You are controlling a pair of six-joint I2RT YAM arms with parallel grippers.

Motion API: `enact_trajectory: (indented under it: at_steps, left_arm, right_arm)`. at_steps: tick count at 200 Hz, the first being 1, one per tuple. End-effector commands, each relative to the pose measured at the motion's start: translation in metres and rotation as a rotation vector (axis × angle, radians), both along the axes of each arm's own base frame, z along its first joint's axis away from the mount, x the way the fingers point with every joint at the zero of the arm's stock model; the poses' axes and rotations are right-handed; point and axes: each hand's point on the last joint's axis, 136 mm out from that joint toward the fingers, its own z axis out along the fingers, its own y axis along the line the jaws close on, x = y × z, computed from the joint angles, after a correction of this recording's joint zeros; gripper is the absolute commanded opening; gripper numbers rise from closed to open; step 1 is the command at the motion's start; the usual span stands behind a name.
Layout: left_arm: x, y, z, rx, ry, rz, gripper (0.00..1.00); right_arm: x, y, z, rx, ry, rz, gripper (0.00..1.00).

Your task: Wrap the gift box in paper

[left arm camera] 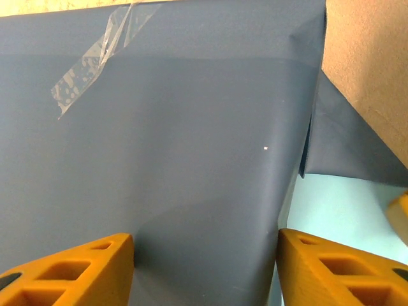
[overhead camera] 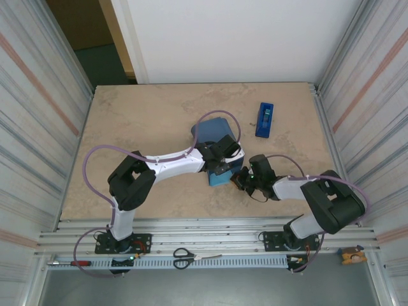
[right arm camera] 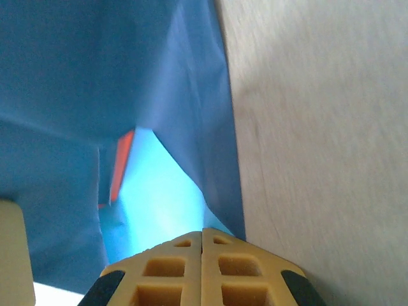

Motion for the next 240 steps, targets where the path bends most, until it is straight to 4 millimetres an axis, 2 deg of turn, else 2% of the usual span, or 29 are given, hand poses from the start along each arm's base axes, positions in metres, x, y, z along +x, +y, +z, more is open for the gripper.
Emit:
enact_trajectory:
  at_steps: [1,24,56,93,120,145,166,204,240]
  left_arm:
    - [-0.044,0.039,-0.072,0.178,0.259,-0.011,0.6]
    - [-0.041,0.028,-0.055,0.127,0.247,-0.021,0.63]
    - [-0.03,0.004,-0.014,0.023,0.208,-0.053,0.71]
    - [-0.025,-0.01,0.022,-0.052,0.177,-0.077,0.82]
    - [-0.021,-0.011,0.057,-0.195,0.169,-0.03,0.84]
    - [-0.005,0.011,0.09,-0.435,0.19,0.141,0.91]
    - [0.005,0.041,0.102,-0.599,0.229,0.293,0.94]
    - [0.005,0.091,0.083,-0.743,0.325,0.483,0.95]
    - [-0.001,0.125,0.058,-0.823,0.421,0.62,0.94]
  right_arm:
    - [-0.005,-0.019,0.005,-0.053,0.015,-0.046,0.0]
    - [0.008,-0.054,0.024,-0.099,-0.041,-0.075,0.0]
    - [0.025,-0.083,0.05,-0.102,-0.099,-0.047,0.05]
    - [0.046,-0.088,0.066,-0.048,-0.137,-0.001,0.2]
    - [0.07,-0.078,0.074,-0.026,-0.169,0.082,0.38]
    - [0.095,-0.068,0.077,-0.006,-0.182,0.156,0.53]
    - [0.114,-0.056,0.079,0.023,-0.195,0.217,0.59]
    - [0.129,-0.027,0.073,0.082,-0.161,0.341,0.63]
    - [0.114,-0.008,0.063,0.097,-0.118,0.378,0.63]
